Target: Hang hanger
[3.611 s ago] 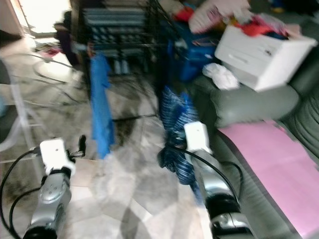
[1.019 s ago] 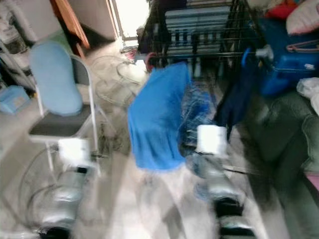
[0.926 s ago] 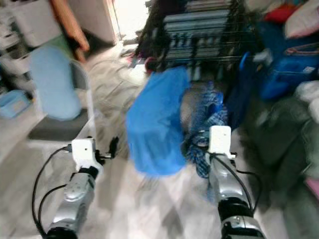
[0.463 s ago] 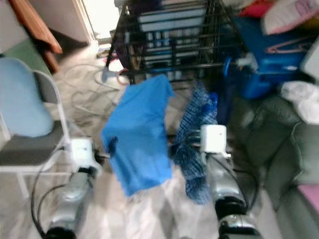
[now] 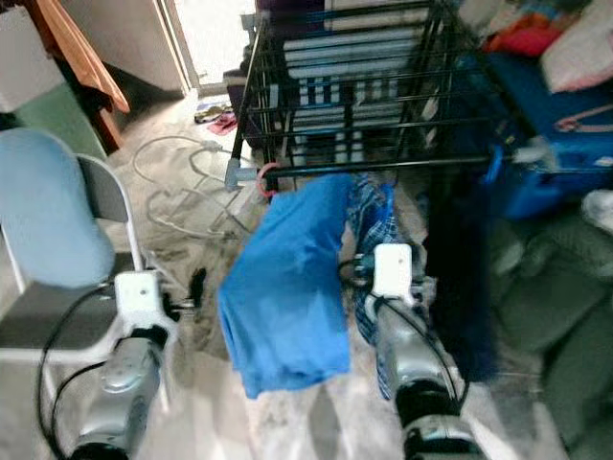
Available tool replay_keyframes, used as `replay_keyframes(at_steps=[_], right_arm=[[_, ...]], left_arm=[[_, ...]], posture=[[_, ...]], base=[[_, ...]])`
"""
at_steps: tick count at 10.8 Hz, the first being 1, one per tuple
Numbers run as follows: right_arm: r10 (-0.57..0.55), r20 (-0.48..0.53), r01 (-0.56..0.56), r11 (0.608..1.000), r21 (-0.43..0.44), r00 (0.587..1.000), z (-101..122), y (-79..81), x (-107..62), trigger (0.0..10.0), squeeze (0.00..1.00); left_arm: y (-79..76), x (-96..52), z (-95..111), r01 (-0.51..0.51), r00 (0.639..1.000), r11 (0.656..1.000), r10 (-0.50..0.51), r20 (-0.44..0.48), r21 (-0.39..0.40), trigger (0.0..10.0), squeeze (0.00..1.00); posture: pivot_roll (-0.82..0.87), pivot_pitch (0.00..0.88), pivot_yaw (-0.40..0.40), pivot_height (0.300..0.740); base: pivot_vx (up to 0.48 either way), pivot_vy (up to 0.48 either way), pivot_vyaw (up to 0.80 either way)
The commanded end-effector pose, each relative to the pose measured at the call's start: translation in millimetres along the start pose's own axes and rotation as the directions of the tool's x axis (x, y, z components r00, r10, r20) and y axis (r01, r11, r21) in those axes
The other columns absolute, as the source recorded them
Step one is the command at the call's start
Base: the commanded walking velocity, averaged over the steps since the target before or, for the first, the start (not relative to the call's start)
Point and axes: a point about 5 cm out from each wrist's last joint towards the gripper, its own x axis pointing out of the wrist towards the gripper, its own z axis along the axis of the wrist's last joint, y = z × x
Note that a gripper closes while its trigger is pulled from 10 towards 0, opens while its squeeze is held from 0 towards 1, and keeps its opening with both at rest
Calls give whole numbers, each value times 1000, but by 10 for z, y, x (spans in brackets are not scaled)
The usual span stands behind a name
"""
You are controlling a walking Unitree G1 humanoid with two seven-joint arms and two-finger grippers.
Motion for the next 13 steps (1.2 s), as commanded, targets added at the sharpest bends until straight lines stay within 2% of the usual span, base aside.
replay_keyframes(at_steps=[1,6,9,10,12,13], right_arm=[[-5,30,4,1000,13,1000,101,-31,25,10000,0],[-17,64,16,1000,13,998,237,-75,83,10000,0],[-67,53,65,997,50,996,447,-233,203,10000,0],[-73,16,72,997,30,997,501,-276,251,10000,0],[-26,-67,27,999,17,997,518,-232,309,10000,0],[-9,-76,10,1000,7,997,534,-207,322,10000,0]], left_arm=[[-19,9,4,2,1000,1000,-2,-7,-5,10000,0],[-43,25,-1,5,1000,1000,-5,-11,-11,10000,0],[-54,41,8,20,1000,1000,-20,-11,-13,10000,0],[-78,36,1,48,999,999,-48,-18,-26,10000,0],[-122,3,-26,86,996,996,-87,-31,-39,10000,0],[-125,-6,-30,86,996,996,-87,-32,-40,10000,0]], posture=[[-139,0,101,740],[-141,0,103,740],[-137,0,109,740],[-136,0,106,740],[-122,0,94,740],[-116,0,88,740]], base=[[0,0,0],[0,0,0],[0,0,0],[0,0,0],[0,0,0],[0,0,0]])
